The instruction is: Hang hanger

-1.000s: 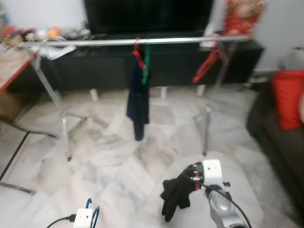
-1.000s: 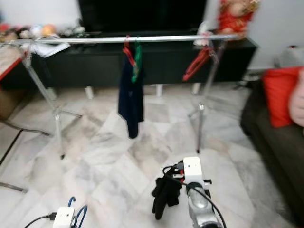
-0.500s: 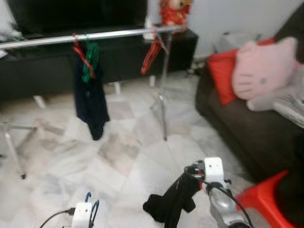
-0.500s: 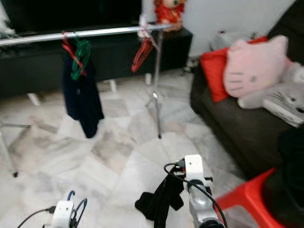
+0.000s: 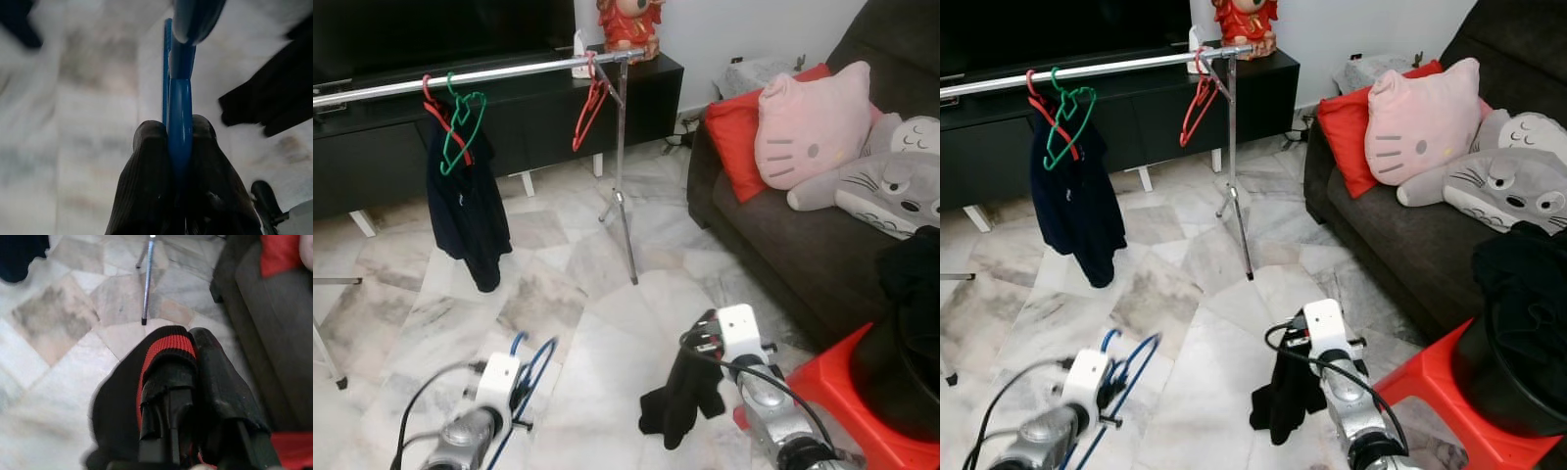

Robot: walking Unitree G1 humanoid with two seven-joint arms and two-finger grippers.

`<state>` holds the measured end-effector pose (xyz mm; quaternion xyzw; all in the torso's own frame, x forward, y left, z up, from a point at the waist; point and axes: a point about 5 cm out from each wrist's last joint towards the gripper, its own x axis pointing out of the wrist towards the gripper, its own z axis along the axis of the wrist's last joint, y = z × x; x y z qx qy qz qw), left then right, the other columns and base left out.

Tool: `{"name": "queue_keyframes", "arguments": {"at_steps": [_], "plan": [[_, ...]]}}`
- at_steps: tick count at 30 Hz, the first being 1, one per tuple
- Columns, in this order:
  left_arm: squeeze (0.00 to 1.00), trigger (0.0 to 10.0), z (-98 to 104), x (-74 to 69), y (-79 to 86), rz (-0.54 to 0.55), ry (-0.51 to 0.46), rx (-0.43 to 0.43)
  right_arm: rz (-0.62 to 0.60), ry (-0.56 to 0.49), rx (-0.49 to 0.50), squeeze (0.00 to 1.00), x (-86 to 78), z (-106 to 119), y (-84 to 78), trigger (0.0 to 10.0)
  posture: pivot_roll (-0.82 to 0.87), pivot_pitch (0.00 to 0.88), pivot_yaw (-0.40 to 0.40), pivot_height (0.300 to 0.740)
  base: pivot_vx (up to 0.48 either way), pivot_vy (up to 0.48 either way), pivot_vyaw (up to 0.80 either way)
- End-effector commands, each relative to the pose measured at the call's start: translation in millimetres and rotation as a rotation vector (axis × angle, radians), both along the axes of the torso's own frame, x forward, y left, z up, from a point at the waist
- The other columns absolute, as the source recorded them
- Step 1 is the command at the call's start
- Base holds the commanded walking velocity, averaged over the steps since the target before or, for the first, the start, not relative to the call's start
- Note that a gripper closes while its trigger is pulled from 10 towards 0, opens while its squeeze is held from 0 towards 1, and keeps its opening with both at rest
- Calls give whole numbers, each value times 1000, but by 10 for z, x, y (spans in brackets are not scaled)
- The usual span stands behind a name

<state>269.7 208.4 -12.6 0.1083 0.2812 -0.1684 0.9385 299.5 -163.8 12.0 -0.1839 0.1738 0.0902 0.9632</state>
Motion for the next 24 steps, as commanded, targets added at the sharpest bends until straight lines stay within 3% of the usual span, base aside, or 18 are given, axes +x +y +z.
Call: {"name": "queue_keyframes", "arguments": {"at_steps": [1, 3, 10, 16, 24], "plan": [[0, 10000, 82, 61, -36, -135, -4, 20, 75, -42, -82, 0, 114, 136, 21, 10000, -74, 29, -15, 740, 0, 0, 0], [0, 10000, 182, 127, -35, -240, 3, 13, 177, -53, -191, 0, 176, 200, 52, 10000, -73, 28, -14, 740, 0, 0, 0], [0, 10000, 338, 178, -55, -485, 82, 41, 251, -65, -347, 0, 321, 344, 44, 10000, -75, 36, -14, 740, 0, 0, 0], [0, 10000, 574, 224, -241, -703, 132, -5, 251, -71, -360, 0, 429, 456, 63, 10000, -73, 43, -15, 740, 0, 0, 0], [0, 10000, 803, 236, -434, -833, 127, -46, 256, -69, -358, 0, 500, 528, 113, 10000, -71, 47, -12, 740, 0, 0, 0]]}}
